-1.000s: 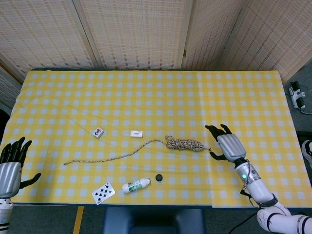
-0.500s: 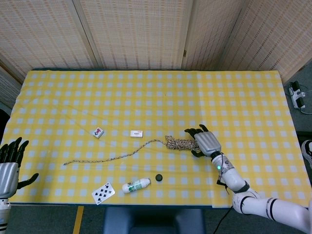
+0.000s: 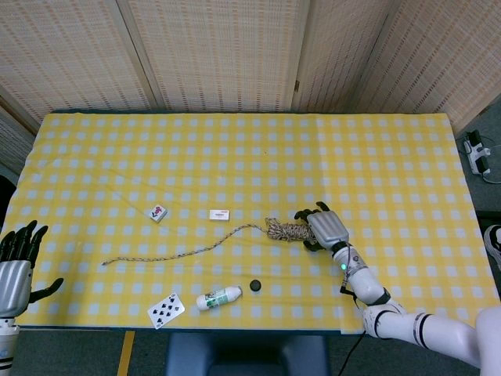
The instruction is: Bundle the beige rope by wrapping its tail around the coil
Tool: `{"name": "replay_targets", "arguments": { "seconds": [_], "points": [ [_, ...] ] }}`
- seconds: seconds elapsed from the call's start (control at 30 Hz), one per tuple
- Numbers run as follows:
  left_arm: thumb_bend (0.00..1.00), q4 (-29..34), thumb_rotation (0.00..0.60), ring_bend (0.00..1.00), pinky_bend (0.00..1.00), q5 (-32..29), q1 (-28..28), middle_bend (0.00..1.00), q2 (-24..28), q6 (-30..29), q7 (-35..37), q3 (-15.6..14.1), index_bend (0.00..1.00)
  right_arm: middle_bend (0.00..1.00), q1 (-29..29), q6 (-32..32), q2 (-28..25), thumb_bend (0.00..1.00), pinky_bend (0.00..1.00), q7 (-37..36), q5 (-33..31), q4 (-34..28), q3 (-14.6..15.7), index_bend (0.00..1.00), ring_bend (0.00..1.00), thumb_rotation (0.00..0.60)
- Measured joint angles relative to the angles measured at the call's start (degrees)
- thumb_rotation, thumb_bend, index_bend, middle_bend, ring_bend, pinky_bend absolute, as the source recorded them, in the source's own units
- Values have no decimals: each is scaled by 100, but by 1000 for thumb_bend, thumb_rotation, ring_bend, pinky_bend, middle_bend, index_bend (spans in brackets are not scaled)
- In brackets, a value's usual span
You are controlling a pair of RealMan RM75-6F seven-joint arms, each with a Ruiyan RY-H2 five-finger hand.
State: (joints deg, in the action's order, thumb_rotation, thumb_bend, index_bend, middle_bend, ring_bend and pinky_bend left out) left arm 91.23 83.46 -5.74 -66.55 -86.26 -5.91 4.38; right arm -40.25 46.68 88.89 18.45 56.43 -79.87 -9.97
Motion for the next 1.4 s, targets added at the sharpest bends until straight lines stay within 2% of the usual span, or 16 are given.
{"name": "replay_targets", "arguments": {
  "seconds": [0.27,0.43,0.5,0.7,0.8,1.13,1.4],
  "points": [
    [189,-27,600,0,0,88,-79,0,-10,77,2,-10,86,459,-73,108,118,345,243,123,-9,145,55,507,469,600],
    [188,-27,600,0,0,209,-274,0,40,274,109,22,113,519,-84,217,97,408,360,51,98,84,27,583,533,600],
    [189,-36,600,2,0,254,-380,0,51,387,164,42,143,523,-79,256,57,410,364,-44,173,10,5,587,538,600],
    [265,-60,600,31,0,354,-798,52,46,969,423,80,382,524,-101,331,-94,414,365,-90,222,-220,-72,588,541,600],
    [321,-101,600,46,0,331,-1034,78,4,1385,530,86,432,524,-113,393,-137,414,364,-92,157,-311,-131,588,539,600],
    [335,-423,600,60,0,-230,-1685,95,-459,2645,632,57,471,524,-187,429,-170,414,364,26,24,-413,-132,588,545,600],
    [383,-815,600,73,0,-630,-1830,110,-882,2912,723,68,472,524,-231,459,-152,434,365,25,-47,-412,-146,589,549,600]
  ]
}}
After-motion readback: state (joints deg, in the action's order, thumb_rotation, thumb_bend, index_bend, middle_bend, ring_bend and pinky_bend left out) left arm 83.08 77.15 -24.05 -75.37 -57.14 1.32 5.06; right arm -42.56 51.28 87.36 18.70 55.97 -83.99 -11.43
